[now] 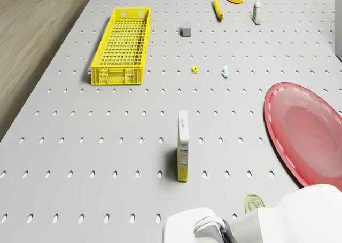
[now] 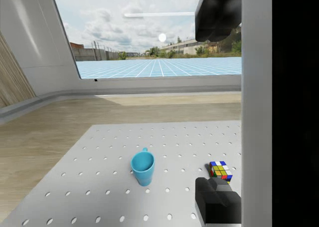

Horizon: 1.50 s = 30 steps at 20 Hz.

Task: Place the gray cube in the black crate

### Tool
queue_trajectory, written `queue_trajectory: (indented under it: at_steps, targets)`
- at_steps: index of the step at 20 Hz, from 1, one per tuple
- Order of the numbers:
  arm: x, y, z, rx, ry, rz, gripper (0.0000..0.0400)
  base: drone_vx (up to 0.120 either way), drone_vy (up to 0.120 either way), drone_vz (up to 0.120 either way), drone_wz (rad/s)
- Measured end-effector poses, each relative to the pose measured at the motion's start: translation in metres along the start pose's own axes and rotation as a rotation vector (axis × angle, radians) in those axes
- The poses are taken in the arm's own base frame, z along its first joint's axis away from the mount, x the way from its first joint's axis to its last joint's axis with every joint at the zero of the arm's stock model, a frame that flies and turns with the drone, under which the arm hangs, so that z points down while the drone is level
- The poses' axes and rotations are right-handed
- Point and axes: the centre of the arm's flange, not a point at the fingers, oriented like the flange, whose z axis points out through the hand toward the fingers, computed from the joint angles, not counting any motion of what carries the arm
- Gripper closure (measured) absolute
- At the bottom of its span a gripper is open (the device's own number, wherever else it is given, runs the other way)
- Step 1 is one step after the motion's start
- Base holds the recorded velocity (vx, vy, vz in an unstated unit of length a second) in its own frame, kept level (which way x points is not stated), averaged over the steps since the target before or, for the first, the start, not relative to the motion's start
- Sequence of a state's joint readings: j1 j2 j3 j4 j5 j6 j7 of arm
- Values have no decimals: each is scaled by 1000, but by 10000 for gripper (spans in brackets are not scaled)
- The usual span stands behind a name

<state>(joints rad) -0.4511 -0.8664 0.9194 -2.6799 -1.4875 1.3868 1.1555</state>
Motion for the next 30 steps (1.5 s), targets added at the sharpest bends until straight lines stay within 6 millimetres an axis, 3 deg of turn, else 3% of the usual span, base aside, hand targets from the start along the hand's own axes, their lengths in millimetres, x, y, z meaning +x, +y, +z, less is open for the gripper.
queue_trajectory:
  at_steps: [5,10,30]
  targets:
    - [-35,-35,13,-369,370,-13,0,120,0,-120,0]
    - [-49,-48,26,-532,539,-20,0,120,0,-120,0]
    - [-57,-55,38,-640,655,-25,0,120,0,-110,0]
